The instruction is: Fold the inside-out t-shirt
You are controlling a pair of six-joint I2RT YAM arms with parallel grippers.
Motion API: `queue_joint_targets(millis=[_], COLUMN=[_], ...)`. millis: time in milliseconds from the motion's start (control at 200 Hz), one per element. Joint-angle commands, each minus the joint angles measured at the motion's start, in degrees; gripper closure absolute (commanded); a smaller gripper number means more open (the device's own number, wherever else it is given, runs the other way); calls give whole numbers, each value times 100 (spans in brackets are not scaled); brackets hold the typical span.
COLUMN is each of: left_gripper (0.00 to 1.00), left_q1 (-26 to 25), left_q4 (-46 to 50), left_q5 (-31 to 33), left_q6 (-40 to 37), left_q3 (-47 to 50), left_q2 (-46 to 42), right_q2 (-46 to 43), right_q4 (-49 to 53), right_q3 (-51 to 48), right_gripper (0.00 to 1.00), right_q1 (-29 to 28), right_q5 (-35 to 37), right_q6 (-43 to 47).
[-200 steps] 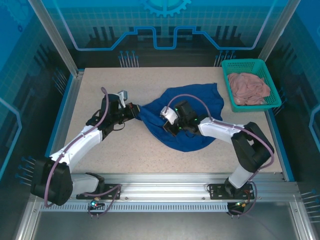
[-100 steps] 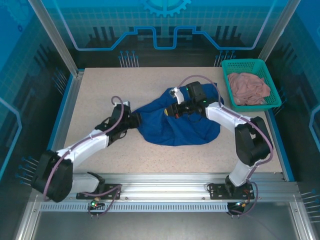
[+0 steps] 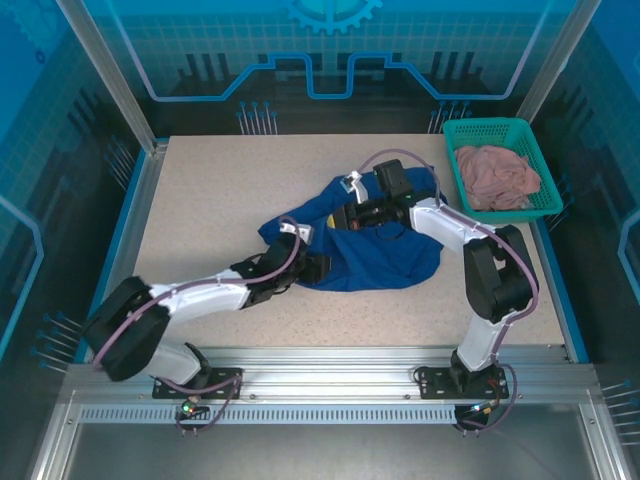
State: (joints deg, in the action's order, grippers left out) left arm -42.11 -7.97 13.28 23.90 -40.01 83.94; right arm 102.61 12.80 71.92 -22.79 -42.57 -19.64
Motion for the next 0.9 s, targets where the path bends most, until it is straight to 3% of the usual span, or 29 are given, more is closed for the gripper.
queue_joint_targets(millis=[0,75,185,245,285,420,480,570,720,755,815,895], left_gripper=[29,39,71,91,98,100,100,100,100,100,100,100], left_q1=[31,142,244,272,297,462,504,538,600,622,627,627], left_q4=[-516,-858,-1191,-1302,-1316,-948,-662,-348,-296,-298,-255,-223], left_q5=[539,423,-152,-668,-1028,-2201,-2445,-2589,-2699,-2734,-2769,-2787], left_q6=[-327,-417,-417,-364,-315,33,150,243,403,429,440,424], left_q3=[-518,-835,-1118,-1076,-1005,-799,-817,-876,-902,-916,-962,-981], left_q2=[728,1178,1509,1418,1266,675,535,460,473,485,484,466], right_q2=[-35,-115,-304,-409,-498,-1008,-1299,-1763,-2454,-2539,-2583,-2361], right_q4=[312,471,612,1023,1255,1436,1275,859,-92,-333,-650,-909], right_q3=[160,111,-61,18,49,-228,-531,-1079,-2187,-2468,-2740,-2869], right_gripper=[100,100,100,99,95,73,66,57,44,37,30,28], right_q1=[148,262,465,478,459,360,269,39,-578,-717,-964,-1193], right_q5=[-322,-365,-261,379,1036,3869,4481,4472,3804,3709,3774,4077], right_q6=[41,165,258,465,578,641,743,1000,1357,1369,1342,1232])
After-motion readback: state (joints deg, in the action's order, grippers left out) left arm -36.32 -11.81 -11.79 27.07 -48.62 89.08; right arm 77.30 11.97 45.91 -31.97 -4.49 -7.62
